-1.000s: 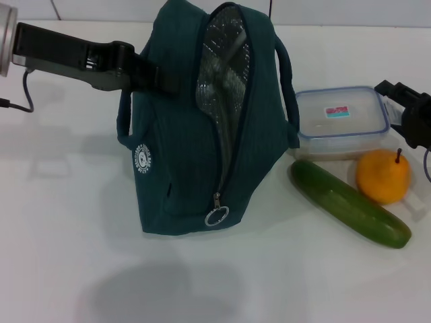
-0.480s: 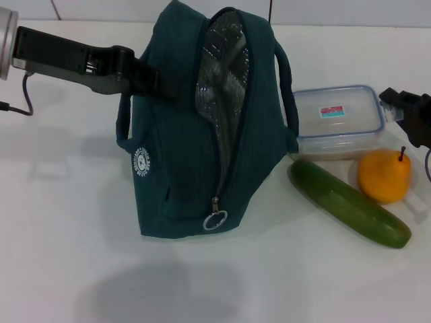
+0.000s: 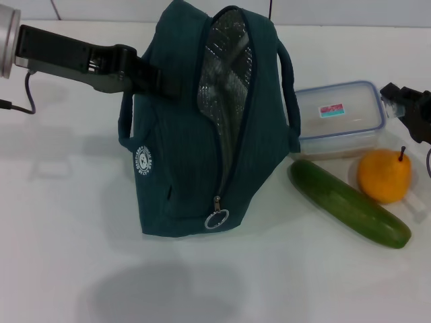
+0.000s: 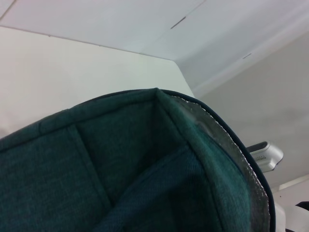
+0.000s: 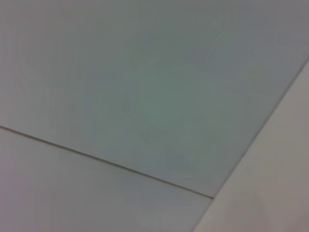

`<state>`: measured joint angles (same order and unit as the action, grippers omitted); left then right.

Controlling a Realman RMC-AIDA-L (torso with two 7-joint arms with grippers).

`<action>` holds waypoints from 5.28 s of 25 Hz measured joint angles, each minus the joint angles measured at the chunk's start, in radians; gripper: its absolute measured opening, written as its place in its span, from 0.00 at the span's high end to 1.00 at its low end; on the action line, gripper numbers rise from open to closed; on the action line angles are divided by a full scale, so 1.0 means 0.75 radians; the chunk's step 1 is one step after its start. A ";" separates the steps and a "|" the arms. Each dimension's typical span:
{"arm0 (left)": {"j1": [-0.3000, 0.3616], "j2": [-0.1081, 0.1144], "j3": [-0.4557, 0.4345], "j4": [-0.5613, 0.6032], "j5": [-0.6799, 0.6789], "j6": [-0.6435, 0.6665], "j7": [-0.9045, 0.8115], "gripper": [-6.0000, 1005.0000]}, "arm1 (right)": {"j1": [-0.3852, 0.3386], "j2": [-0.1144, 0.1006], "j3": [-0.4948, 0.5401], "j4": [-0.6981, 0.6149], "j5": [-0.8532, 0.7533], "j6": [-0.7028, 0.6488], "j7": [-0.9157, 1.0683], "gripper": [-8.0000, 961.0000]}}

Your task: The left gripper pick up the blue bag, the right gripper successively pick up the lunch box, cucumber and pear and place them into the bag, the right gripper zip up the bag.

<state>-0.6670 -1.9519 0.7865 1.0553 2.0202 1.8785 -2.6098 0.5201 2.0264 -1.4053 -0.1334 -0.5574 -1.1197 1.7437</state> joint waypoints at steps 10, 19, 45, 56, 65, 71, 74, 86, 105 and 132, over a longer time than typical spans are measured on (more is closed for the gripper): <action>-0.017 -0.003 0.001 -0.018 0.000 -0.002 0.001 0.95 | -0.041 0.002 0.018 -0.005 0.077 -0.147 -0.067 0.89; -0.021 -0.003 0.001 -0.034 0.000 -0.001 0.009 0.95 | -0.076 -0.008 0.020 -0.007 0.158 -0.270 -0.067 0.89; -0.079 -0.011 0.001 -0.136 0.104 -0.048 0.015 0.95 | -0.027 -0.007 0.159 -0.086 0.283 -0.754 0.049 0.88; -0.127 -0.036 0.028 -0.156 0.116 -0.059 0.026 0.95 | 0.213 0.002 0.035 -0.093 0.293 -0.746 0.097 0.88; -0.147 -0.052 0.037 -0.156 0.109 -0.061 0.028 0.95 | 0.266 0.002 -0.269 -0.127 0.403 -0.652 0.091 0.87; -0.140 -0.054 0.033 -0.155 0.108 -0.069 0.029 0.95 | 0.216 0.002 -0.421 -0.137 0.429 -0.569 0.067 0.87; -0.133 -0.054 0.030 -0.155 0.108 -0.072 0.029 0.95 | 0.167 0.002 -0.436 -0.145 0.426 -0.547 0.067 0.87; -0.130 -0.070 0.029 -0.155 0.104 -0.074 0.031 0.96 | 0.153 0.002 -0.640 -0.204 0.416 -0.337 0.051 0.86; -0.126 -0.072 0.035 -0.189 0.054 -0.061 0.043 0.95 | 0.199 0.002 -0.789 -0.302 0.418 -0.092 -0.002 0.85; -0.066 -0.030 0.005 -0.182 0.049 -0.061 0.046 0.95 | -0.112 -0.285 -0.512 -0.109 0.385 -0.559 -0.348 0.30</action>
<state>-0.7169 -1.9742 0.7900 0.9188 2.0566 1.8331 -2.5753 0.4361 1.8129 -1.7896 -0.2149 -0.2686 -1.5387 1.4825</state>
